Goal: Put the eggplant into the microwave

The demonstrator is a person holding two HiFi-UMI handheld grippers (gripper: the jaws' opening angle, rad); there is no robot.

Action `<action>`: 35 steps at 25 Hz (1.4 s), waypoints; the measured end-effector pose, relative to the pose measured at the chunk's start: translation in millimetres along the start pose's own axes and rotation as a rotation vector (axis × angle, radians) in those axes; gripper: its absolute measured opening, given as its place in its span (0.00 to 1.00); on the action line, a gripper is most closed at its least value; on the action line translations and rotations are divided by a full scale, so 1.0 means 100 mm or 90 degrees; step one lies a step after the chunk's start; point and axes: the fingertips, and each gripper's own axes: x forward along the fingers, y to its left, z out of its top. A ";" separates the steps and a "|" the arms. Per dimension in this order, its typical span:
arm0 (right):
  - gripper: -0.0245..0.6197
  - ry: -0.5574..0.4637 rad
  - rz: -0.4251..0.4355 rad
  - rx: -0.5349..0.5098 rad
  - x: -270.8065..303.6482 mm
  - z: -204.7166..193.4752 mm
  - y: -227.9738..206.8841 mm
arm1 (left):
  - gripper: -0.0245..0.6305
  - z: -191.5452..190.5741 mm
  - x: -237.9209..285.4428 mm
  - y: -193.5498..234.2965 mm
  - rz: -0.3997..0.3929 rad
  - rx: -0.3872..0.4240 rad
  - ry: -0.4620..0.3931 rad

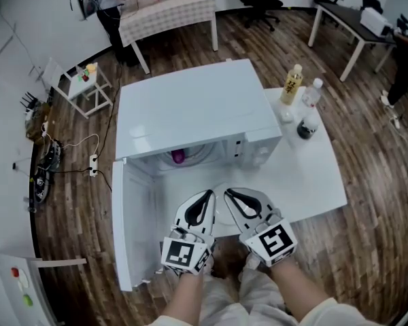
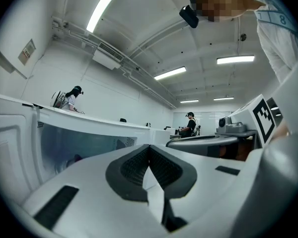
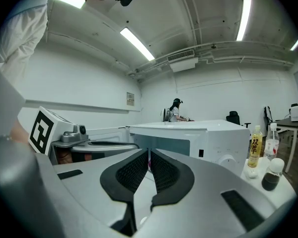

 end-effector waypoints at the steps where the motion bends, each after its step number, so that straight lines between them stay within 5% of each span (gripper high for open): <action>1: 0.10 -0.001 0.001 -0.002 -0.05 0.03 0.02 | 0.04 0.02 -0.02 -0.05 -0.007 -0.001 0.000; 20: 0.10 -0.035 0.010 -0.024 -0.72 0.60 0.14 | 0.04 0.58 -0.17 -0.80 -0.125 0.041 -0.026; 35: 0.09 -0.048 0.013 -0.027 -0.77 0.77 0.16 | 0.04 0.73 -0.21 -0.91 -0.142 0.045 -0.037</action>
